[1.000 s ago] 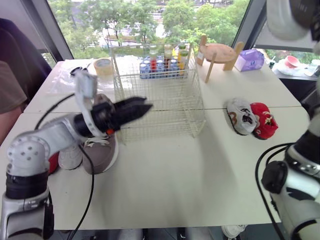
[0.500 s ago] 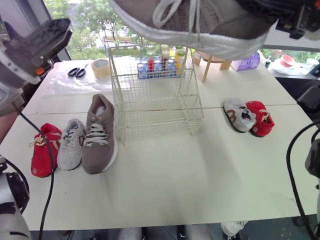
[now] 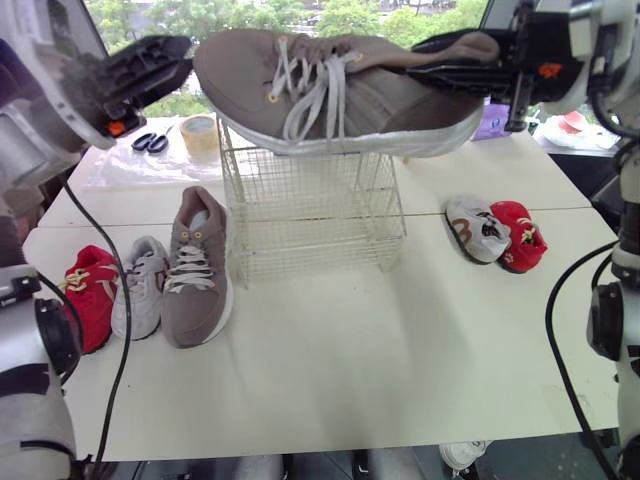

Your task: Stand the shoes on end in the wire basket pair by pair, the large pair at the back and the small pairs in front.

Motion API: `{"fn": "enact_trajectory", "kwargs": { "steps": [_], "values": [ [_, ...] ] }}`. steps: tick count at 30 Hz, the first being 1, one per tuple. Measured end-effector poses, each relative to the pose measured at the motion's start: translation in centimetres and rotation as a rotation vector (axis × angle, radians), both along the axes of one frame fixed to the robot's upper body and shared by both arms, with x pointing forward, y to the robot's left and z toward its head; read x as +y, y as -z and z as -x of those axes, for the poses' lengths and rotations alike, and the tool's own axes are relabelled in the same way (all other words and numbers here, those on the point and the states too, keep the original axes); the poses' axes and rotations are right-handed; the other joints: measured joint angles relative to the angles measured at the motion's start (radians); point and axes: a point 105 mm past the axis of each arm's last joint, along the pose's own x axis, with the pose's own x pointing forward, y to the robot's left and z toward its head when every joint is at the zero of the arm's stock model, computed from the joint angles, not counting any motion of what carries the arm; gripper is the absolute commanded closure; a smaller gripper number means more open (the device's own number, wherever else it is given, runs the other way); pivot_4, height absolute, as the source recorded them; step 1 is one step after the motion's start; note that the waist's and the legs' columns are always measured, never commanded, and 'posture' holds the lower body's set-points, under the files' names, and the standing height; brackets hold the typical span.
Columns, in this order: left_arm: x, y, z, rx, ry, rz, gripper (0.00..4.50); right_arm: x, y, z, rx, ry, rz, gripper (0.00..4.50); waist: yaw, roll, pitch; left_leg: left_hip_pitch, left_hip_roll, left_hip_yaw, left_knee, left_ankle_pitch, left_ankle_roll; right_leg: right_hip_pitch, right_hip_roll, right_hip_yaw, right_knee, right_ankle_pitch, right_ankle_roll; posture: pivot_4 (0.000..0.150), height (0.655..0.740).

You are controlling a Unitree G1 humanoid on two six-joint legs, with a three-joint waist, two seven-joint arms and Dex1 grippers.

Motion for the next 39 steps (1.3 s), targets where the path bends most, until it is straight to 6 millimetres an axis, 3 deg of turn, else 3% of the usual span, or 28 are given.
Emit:
{"fn": "enact_trajectory", "kwargs": {
  "steps": [6,7,11,16,26,35,39],
  "values": [
    [0.2,0.2,-1.1,0.007,-0.026,-0.001,4.46,-0.1,-0.5,0.8,-0.003,-0.002,-0.012,4.33,-0.001,0.000,0.000,0.000,0.000,0.000,0.000,0.000,0.000,-0.001,0.000,0.000,0.001,0.000,0.000,0.150,0.7400],
    [0.2,0.2,-1.0,-0.001,-0.022,-0.001,4.49,-0.1,-0.5,0.9,-0.003,-0.002,-0.011,4.33,-0.001,0.000,0.000,0.000,0.000,0.000,0.000,0.000,0.000,-0.001,0.000,0.000,0.001,0.000,0.000,0.150,0.7400],
    [0.4,-0.1,-0.6,-0.022,0.005,0.017,3.02,0.0,-0.4,0.8,0.002,0.003,-0.012,4.33,-0.001,0.000,0.000,0.000,0.000,0.000,0.000,0.000,0.000,-0.001,0.000,0.000,0.001,0.000,0.000,0.150,0.7400],
    [0.8,-0.4,0.1,-0.037,0.020,0.006,0.57,0.3,-0.2,0.7,-0.007,-0.002,-0.009,4.33,-0.001,0.000,0.000,0.000,0.000,0.000,0.000,0.000,0.000,-0.001,0.000,0.000,0.001,0.000,0.000,0.150,0.7400],
    [1.3,0.7,-0.7,-0.035,-0.057,-0.062,0.57,0.8,-0.1,0.7,-0.017,-0.029,-0.015,4.33,0.002,0.000,0.000,0.000,0.000,0.000,0.000,0.000,0.000,-0.001,0.000,0.000,0.002,0.000,0.000,0.150,0.7400],
    [-1.2,1.0,-1.3,-0.036,0.056,-0.052,0.57,1.4,-0.2,1.4,-0.028,-0.052,-0.001,4.33,0.000,0.000,0.000,0.000,0.000,0.000,0.001,0.000,0.000,-0.001,0.000,0.000,0.002,0.000,0.000,0.150,0.7400],
    [-1.5,1.1,-1.6,-0.023,0.090,-0.014,1.86,1.4,-0.2,1.3,-0.019,-0.044,-0.007,4.33,-0.001,0.000,0.000,0.000,0.000,0.000,0.001,0.000,0.000,-0.001,0.000,0.000,0.002,0.000,0.000,0.150,0.7400]
  ]
}}
